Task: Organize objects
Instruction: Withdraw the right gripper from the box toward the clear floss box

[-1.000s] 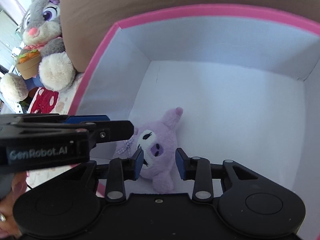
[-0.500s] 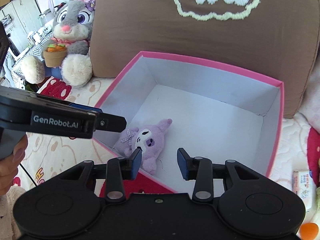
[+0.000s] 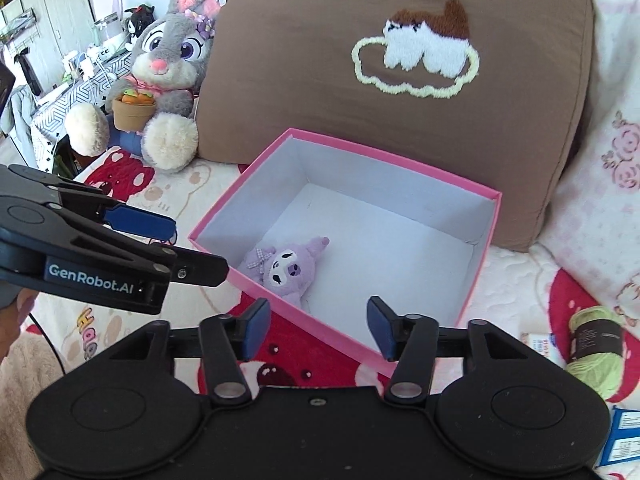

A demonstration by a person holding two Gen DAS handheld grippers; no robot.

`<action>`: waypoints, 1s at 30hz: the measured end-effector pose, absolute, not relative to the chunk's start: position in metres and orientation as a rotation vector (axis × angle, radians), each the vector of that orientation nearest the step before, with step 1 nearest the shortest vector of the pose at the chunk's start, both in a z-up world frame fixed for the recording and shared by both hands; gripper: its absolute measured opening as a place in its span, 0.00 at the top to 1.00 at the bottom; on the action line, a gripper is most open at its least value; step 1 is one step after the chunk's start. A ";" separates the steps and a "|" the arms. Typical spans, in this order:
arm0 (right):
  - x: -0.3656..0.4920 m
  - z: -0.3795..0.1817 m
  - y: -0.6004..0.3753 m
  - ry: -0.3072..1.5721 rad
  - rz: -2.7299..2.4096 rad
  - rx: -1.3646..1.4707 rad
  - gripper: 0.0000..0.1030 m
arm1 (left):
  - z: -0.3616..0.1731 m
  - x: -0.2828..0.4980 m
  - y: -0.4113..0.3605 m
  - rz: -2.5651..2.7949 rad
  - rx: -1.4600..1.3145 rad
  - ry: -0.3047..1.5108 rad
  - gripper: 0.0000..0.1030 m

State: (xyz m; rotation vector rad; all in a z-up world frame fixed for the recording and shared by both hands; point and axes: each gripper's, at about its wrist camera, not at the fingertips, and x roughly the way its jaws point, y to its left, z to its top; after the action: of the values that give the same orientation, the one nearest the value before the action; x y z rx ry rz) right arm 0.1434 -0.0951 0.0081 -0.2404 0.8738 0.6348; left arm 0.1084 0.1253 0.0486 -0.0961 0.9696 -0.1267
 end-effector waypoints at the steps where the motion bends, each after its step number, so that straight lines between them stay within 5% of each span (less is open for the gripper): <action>1: 0.141 0.010 -0.098 0.863 0.625 -0.249 0.38 | 0.050 0.105 0.122 -0.135 -0.088 0.962 0.32; 14: 0.107 0.027 -0.138 0.853 0.625 -0.239 0.20 | 0.076 0.063 0.092 -0.135 -0.041 0.927 0.25; 30: 0.079 0.030 -0.179 0.915 0.566 -0.251 0.16 | 0.074 0.027 0.059 -0.194 -0.003 0.956 0.10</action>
State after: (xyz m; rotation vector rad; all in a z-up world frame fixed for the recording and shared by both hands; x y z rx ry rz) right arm 0.0789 -0.1795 0.0298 -0.2507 0.9149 0.5659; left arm 0.0274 0.0586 0.0736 -0.0030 0.9563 -0.1943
